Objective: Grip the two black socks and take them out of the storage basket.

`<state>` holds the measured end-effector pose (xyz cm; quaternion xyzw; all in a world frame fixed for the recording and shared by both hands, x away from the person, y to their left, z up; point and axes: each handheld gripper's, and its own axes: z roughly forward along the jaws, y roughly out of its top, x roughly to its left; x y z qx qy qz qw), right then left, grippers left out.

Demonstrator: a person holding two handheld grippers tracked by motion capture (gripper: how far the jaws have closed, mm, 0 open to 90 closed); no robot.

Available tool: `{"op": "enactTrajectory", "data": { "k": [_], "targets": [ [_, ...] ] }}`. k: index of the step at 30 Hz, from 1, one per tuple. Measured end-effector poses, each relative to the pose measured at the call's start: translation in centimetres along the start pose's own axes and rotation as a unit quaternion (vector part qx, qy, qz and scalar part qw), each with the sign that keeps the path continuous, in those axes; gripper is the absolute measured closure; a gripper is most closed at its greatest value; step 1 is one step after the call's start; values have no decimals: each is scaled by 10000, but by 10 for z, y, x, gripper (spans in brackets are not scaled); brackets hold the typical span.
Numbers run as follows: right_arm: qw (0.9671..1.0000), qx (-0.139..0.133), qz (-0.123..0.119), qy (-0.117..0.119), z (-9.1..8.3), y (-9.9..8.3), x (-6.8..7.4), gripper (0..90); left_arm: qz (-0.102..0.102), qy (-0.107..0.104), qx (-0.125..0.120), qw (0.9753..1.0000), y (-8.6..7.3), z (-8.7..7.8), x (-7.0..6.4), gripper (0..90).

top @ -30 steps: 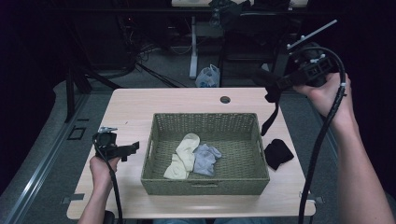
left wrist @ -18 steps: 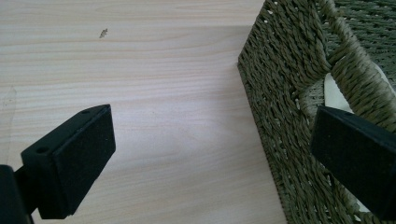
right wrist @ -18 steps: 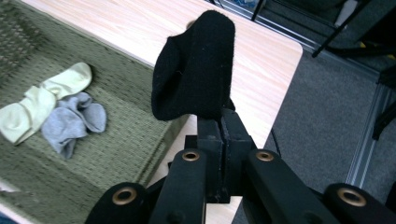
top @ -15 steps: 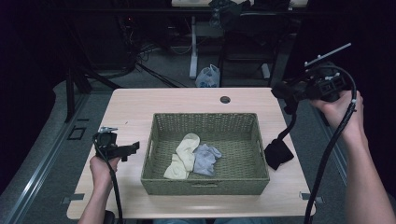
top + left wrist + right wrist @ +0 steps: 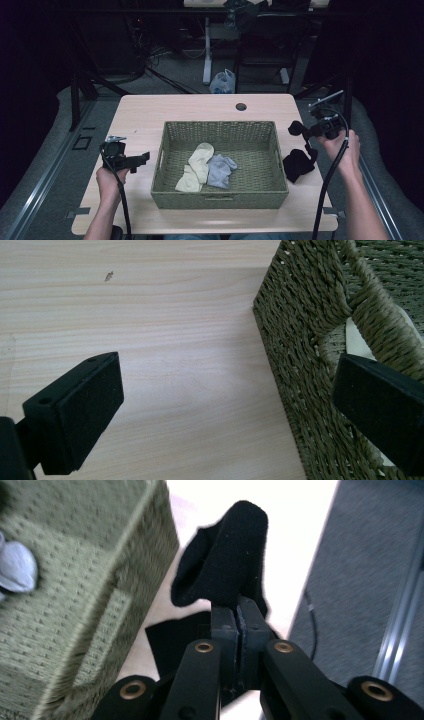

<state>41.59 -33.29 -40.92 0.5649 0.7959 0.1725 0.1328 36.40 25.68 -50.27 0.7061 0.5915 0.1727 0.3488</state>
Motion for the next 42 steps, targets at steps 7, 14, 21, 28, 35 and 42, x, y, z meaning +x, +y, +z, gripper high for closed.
{"op": "enactTrajectory", "data": {
  "k": [7, 14, 21, 28, 35, 42],
  "targets": [
    [9983, 530, 173, 178, 50, -21, 5, 886, 13, -1, 20, 10000, 0, 0, -1, 6],
    [9940, 1006, 116, 409, 90, -35, 12, 874, 15, -3, 32, 10000, 0, 0, -1, 6],
    [9935, 954, 132, 610, 80, -37, 12, 583, 9, -7, 11, 10000, 0, 0, -1, 6],
    [9970, 479, 101, 600, 38, -46, 17, 274, -5, 1, 5, 10000, 0, 0, -1, 6],
    [9974, -52, -71, 712, 10, -69, 26, 141, 0, -1, 21, 10000, 0, 0, -1, 5],
    [9974, -127, -99, 706, 2, -103, 29, 59, 7, -3, 40, 10000, 0, 1, -1, 5]
  ]
}}
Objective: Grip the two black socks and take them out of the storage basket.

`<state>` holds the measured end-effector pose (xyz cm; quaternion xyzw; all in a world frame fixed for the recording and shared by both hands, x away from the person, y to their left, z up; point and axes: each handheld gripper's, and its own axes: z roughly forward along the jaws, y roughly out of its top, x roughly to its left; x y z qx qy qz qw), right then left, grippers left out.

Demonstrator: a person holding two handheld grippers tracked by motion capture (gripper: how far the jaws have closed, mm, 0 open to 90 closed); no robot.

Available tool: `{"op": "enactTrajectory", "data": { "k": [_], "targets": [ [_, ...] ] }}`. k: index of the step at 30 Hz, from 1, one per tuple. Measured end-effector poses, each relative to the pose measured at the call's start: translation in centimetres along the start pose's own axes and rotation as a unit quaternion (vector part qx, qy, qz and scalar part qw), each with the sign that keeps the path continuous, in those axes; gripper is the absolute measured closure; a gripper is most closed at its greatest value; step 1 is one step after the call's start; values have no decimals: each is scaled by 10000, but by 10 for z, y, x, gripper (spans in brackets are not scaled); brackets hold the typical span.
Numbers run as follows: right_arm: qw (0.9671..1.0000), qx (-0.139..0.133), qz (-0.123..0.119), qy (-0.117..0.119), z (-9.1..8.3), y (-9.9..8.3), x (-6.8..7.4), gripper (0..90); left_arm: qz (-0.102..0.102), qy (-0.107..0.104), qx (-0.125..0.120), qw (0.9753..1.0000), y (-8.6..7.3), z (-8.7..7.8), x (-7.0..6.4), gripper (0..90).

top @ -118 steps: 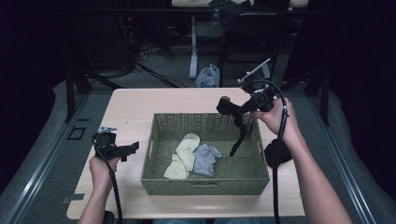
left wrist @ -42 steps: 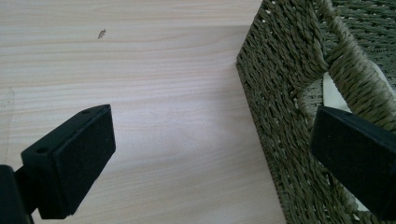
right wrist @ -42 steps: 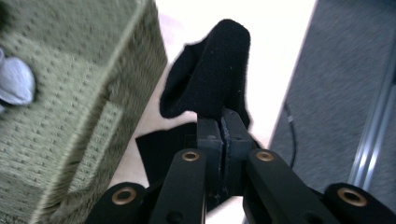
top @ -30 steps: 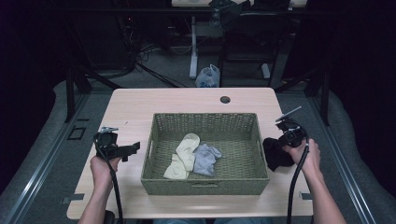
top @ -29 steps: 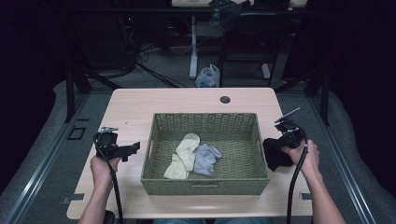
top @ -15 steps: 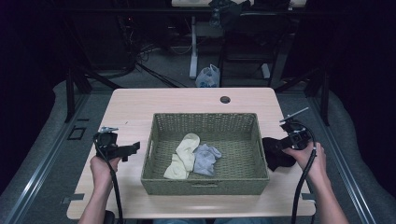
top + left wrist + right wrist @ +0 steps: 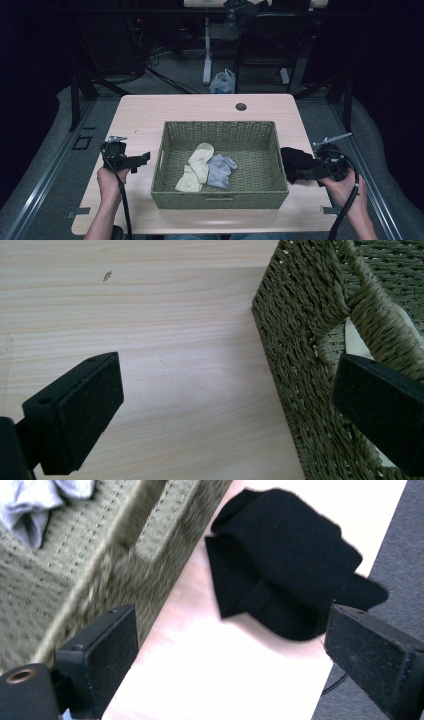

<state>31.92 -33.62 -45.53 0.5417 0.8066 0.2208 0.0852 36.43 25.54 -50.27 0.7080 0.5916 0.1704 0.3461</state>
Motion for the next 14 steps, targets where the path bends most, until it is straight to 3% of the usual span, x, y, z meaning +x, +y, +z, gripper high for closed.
{"op": "enactTrajectory", "data": {
  "k": [4, 8, 14],
  "targets": [
    [9999, 2, 62, -121, 2, -18, -3, 29, -1, 12, -22, 10000, 0, 0, -1, 5],
    [9998, 19, 181, -54, 7, -32, -8, 28, 29, 3, 23, 10000, 0, 1, -1, 5],
    [9998, 76, 174, -99, 13, -33, -12, 31, 52, -5, 46, 10000, 0, 2, -2, 5]
  ]
}}
